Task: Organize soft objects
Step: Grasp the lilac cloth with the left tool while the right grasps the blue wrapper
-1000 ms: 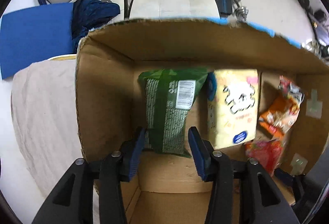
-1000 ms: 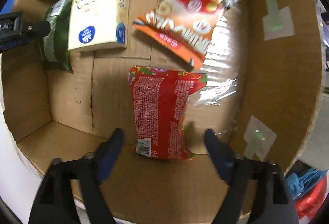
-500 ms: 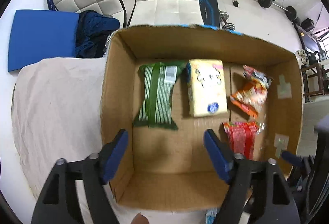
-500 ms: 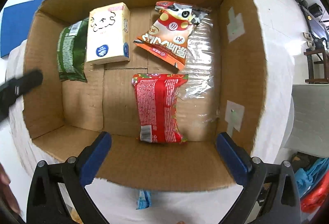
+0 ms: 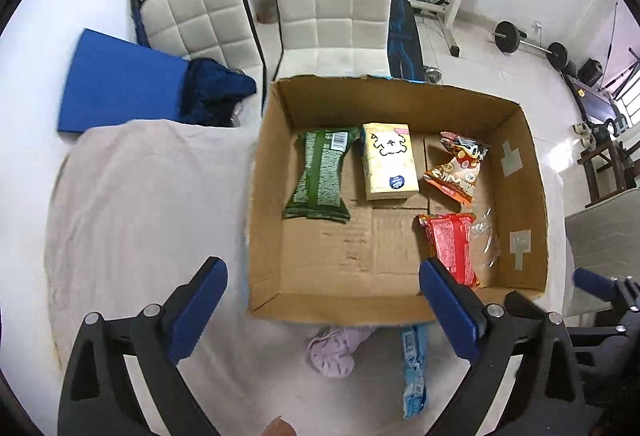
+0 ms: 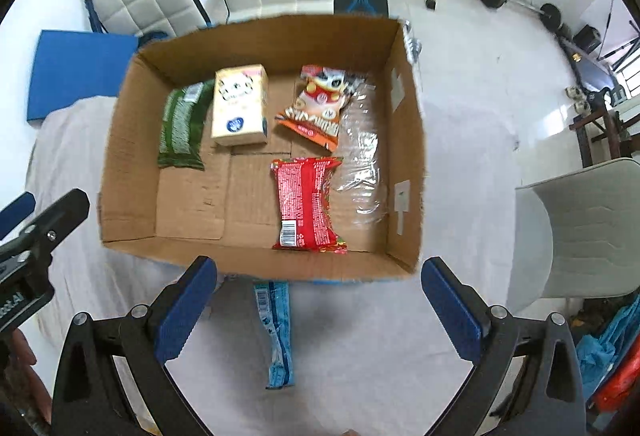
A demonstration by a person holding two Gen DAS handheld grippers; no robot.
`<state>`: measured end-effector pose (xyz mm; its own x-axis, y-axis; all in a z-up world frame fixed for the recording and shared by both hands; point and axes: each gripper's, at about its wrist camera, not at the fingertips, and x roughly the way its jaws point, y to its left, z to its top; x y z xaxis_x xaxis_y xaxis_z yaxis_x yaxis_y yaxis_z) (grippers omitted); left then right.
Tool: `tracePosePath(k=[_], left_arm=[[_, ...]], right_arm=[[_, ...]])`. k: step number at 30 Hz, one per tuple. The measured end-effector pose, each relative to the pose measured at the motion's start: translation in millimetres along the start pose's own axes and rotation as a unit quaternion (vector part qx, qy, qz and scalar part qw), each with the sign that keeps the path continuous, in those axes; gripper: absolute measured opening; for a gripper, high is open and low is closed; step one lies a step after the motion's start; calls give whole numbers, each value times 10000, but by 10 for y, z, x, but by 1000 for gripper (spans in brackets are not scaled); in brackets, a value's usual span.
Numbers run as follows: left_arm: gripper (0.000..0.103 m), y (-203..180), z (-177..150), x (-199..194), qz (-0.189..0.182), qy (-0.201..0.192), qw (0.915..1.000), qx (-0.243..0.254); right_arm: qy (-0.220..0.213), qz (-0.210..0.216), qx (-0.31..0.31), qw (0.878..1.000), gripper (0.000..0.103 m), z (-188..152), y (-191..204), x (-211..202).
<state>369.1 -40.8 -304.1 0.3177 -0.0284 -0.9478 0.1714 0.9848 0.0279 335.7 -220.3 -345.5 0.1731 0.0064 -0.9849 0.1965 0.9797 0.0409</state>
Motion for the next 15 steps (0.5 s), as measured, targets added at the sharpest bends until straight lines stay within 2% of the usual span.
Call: tracePosePath(k=[6, 15], left_arm=[[98, 75, -207, -424, 23, -397, 9991, -122], [98, 103, -457, -970, -68, -732, 9973, -85]], right_arm=[[-412, 68, -37, 9991, 103, -245, 30, -464], [-801, 180, -105, 9966, 103, -580, 90, -1030]])
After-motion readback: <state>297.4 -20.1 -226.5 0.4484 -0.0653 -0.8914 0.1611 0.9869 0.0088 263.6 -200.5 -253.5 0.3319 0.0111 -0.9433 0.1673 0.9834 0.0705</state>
